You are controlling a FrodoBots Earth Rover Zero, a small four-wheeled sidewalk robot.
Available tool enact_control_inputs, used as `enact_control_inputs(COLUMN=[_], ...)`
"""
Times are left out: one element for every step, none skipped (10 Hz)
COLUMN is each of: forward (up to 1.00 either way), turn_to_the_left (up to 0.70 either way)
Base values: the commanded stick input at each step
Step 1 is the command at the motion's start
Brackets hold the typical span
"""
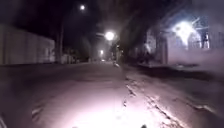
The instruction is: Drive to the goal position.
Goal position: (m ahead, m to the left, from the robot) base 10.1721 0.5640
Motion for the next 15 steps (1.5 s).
enact_control_inputs(forward=[0.70,0.70,0.70,0.70,0.70,0.70,0.70,0.70,0.70,0.70,0.70,0.70,0.70,0.70,0.70], turn_to_the_left=[0.00,0.00,0.00,0.00,0.00,0.00,0.00,0.00,0.00,0.00,0.00,0.00,0.00,0.00,0.00])
